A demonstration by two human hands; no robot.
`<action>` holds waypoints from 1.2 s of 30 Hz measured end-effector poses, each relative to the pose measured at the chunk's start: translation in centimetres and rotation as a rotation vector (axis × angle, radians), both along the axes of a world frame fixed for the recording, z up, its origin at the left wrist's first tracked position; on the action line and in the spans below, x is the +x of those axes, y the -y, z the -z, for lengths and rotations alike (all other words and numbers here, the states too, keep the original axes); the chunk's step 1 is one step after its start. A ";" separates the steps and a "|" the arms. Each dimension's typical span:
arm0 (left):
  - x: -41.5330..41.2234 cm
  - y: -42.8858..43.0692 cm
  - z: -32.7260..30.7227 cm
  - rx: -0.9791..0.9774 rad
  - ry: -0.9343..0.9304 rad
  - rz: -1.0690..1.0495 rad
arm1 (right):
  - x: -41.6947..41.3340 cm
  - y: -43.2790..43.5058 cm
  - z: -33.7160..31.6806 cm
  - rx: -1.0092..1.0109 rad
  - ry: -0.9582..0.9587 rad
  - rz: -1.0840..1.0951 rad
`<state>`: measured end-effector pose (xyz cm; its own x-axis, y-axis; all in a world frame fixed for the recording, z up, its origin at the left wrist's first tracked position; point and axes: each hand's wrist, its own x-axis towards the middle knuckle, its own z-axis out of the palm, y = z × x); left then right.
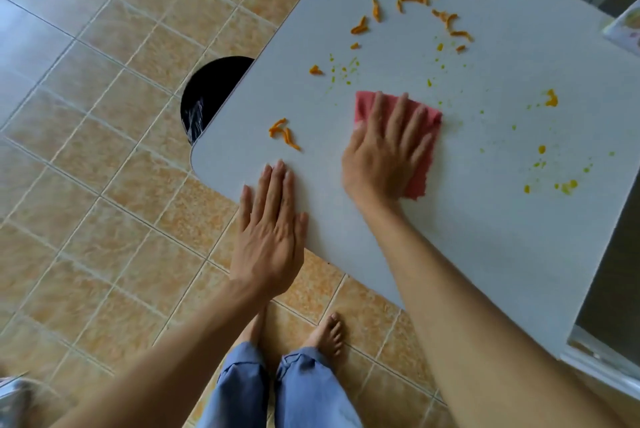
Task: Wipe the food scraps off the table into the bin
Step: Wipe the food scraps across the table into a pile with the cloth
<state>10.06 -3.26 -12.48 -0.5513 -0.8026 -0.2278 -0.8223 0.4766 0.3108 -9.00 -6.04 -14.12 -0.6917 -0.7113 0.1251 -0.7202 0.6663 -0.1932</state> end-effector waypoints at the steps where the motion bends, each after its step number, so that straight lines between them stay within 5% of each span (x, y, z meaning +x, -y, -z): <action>1: 0.0 0.0 0.0 0.008 0.002 0.003 | 1.2 0.5 -0.2 0.014 0.035 -0.132; 3: -0.1 0.2 -0.3 0.019 0.009 0.011 | 0.7 0.7 -0.3 0.066 0.045 -0.537; 5: -0.2 0.3 -0.4 0.019 0.006 0.013 | -2.3 1.0 -0.4 0.095 0.032 -0.668; 10: 0.0 0.0 -0.6 0.028 0.013 0.006 | -0.7 3.5 -0.1 0.012 0.061 0.018; 12: 0.0 0.0 -0.6 0.031 0.013 0.003 | 1.9 4.3 -0.5 -0.028 0.097 -0.057; 16: -0.1 0.1 -0.6 0.020 -0.003 0.014 | 0.0 2.8 -0.2 0.023 0.062 -0.577; 22: -0.1 -0.1 -0.5 0.000 -0.027 -0.023 | 0.7 -1.6 -0.2 -0.078 0.054 0.031; 27: -1.5 -0.3 -0.6 0.049 -0.057 -0.093 | 1.6 -10.0 -1.0 0.033 0.062 -0.621; 29: -2.3 -0.6 -1.1 0.036 -0.089 -0.098 | -1.0 -10.7 -0.9 0.033 0.013 -0.440; 32: -3.6 -1.0 -1.4 -0.008 -0.143 -0.065 | -0.2 -8.4 -0.8 0.007 0.024 0.111; 33: -4.1 -0.9 -1.5 -0.016 -0.166 -0.053 | 0.8 -7.3 -0.9 -0.002 0.030 0.090; 36: -5.7 0.0 -1.4 -0.009 -0.287 -0.018 | -1.4 -6.0 -0.5 0.027 0.005 -0.510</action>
